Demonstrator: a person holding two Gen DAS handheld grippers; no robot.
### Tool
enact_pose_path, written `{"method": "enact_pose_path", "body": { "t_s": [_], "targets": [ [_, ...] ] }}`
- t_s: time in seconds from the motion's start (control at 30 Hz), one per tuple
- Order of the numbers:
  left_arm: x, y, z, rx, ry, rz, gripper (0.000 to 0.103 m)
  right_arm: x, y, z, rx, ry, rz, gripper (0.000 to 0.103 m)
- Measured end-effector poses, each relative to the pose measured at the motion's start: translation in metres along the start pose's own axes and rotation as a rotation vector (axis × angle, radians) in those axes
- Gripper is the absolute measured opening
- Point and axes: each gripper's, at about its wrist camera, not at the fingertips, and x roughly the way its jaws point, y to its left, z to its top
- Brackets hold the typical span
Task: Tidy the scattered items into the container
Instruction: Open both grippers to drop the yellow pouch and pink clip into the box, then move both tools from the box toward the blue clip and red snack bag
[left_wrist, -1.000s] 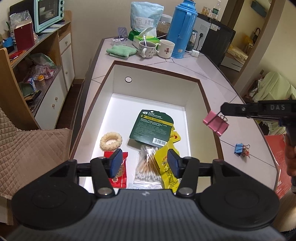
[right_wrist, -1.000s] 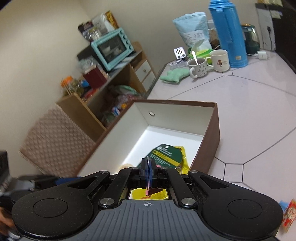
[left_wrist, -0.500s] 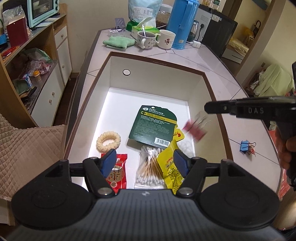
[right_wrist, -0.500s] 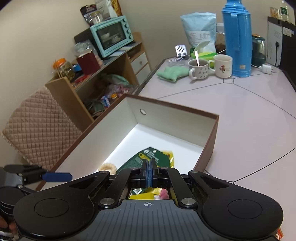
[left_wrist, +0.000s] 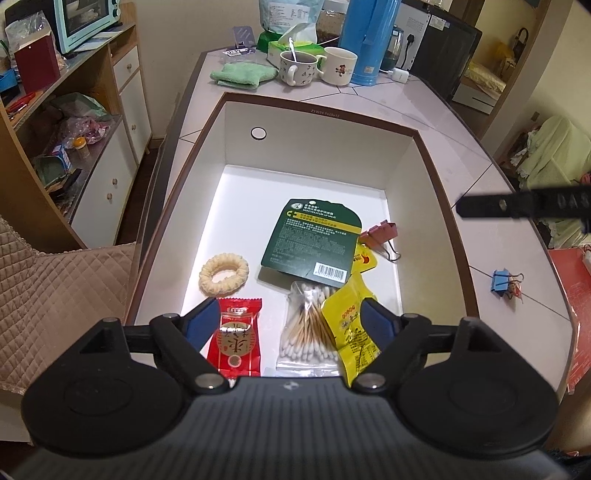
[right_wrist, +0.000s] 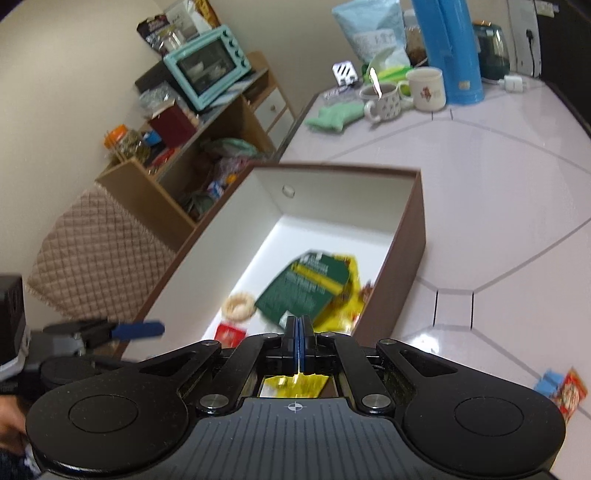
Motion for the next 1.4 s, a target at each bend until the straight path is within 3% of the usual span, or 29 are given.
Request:
{"method": "enact_pose_path", "body": {
  "t_s": [0.77,0.8,0.83,0.87,0.9,0.97,1.4],
  "targets": [
    [-0.044,-0.019,-0.029,0.012,-0.048,0.076,0.088,-0.019,0.026,-0.048,-0.049,0.052,0.004,0.001],
    [-0.046,-0.02,-0.031,0.012,-0.05,0.078,0.088,-0.021,0.027,-0.049,-0.052,0.051,0.005,0.005],
    [-0.047,-0.021,-0.032,0.012,-0.051,0.081,0.088,-0.022,0.027,-0.051,-0.052,0.048,0.007,0.018],
    [-0.048,-0.021,-0.033,0.012,-0.052,0.083,0.088,-0.025,0.028,-0.052,-0.054,0.039,0.002,0.085],
    [-0.05,-0.022,-0.035,0.012,-0.052,0.087,0.088,-0.028,0.031,-0.055,-0.061,0.001,-0.005,0.103],
    [-0.053,-0.023,-0.037,0.011,-0.054,0.093,0.089,-0.025,0.036,-0.058,-0.083,-0.03,-0.003,0.103],
    [-0.064,-0.029,-0.049,0.009,-0.058,0.122,0.089,0.026,0.048,-0.071,-0.096,0.008,-0.002,0.103]
  ]
}}
